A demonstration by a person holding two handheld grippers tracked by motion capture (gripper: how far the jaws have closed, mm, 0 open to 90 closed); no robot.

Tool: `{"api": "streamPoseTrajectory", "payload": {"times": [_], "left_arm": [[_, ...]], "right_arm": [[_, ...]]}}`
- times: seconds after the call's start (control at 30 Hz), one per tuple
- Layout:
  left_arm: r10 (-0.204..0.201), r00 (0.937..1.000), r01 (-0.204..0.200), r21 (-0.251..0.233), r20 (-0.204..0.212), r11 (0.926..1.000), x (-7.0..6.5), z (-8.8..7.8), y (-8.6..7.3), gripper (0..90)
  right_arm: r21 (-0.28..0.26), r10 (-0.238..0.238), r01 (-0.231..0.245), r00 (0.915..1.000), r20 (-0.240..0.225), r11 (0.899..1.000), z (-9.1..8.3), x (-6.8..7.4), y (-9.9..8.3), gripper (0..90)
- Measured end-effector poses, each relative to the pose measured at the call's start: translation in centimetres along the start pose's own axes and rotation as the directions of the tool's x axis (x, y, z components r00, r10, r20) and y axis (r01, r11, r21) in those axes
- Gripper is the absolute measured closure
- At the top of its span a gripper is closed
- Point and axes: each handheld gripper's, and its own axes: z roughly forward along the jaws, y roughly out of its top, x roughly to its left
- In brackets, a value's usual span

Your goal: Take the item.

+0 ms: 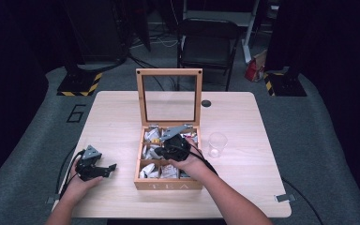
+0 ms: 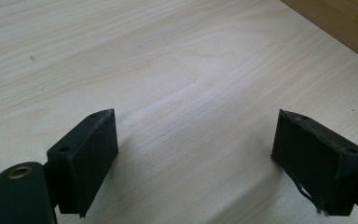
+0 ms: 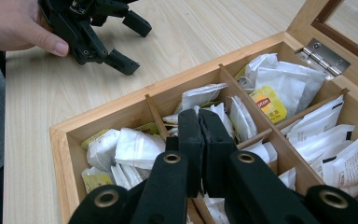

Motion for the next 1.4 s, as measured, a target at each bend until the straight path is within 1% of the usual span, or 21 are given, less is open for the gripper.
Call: {"api": "streamPoseTrajectory", "payload": {"times": [0.23,0.27,0.5,0.57,0.73,0.83,0.9,1.07,1.1,1.3,1.4], "left_arm": [[0.000,1.0000,0.000,0.000,0.002,1.0000,0.0,0.0,0.0,13.8],[0.000,1.0000,0.000,0.001,0.002,1.0000,0.0,0.0,0.0,13.8],[0.000,1.0000,0.000,0.000,0.000,1.0000,0.0,0.0,0.0,13.8],[0.000,1.0000,0.000,0.001,0.002,1.0000,0.0,0.0,0.0,13.8],[0.001,1.0000,-0.001,0.001,0.002,1.0000,0.0,0.0,0.0,13.8],[0.000,1.0000,0.000,0.000,0.002,1.0000,0.0,0.0,0.0,13.8],[0.000,1.0000,0.000,0.000,0.002,1.0000,0.0,0.0,0.0,13.8],[-0.001,1.0000,0.001,0.000,0.000,1.0000,0.0,0.0,0.0,13.8],[-0.001,1.0000,0.001,0.000,0.001,1.0000,0.0,0.0,0.0,13.8],[0.000,1.0000,0.000,0.000,0.000,1.0000,0.0,0.0,0.0,13.8],[0.000,1.0000,0.000,0.000,0.002,1.0000,0.0,0.0,0.0,13.8]], "right_arm": [[-0.008,-0.007,0.007,0.9999,0.009,1.000,0.4,0.0,0.5,89.0],[-0.009,-0.017,0.018,0.9998,0.009,1.000,0.4,-0.1,0.6,89.0],[-0.006,-0.013,0.013,0.9997,0.021,1.000,0.7,-0.3,0.9,89.1],[-0.007,-0.004,0.004,0.9998,0.017,1.000,0.7,-0.4,0.9,89.1],[-0.023,-0.006,0.006,0.9999,0.012,1.000,0.4,-0.5,1.0,89.4],[-0.035,-0.012,0.012,0.9999,0.011,0.999,0.1,-0.5,1.1,89.4],[-0.048,-0.011,0.012,0.9999,0.012,0.999,-0.4,-0.5,1.3,89.4],[-0.055,-0.018,0.019,0.9997,0.015,0.998,-1.6,-0.8,1.7,89.5],[-0.057,-0.006,0.007,0.9998,0.016,0.998,-1.8,-0.9,1.7,89.5],[-0.060,0.016,-0.015,0.9995,0.027,0.998,-3.0,-1.6,1.6,89.5],[-0.063,0.015,-0.013,0.9994,0.031,0.998,-3.5,-2.0,1.5,89.4]]}}
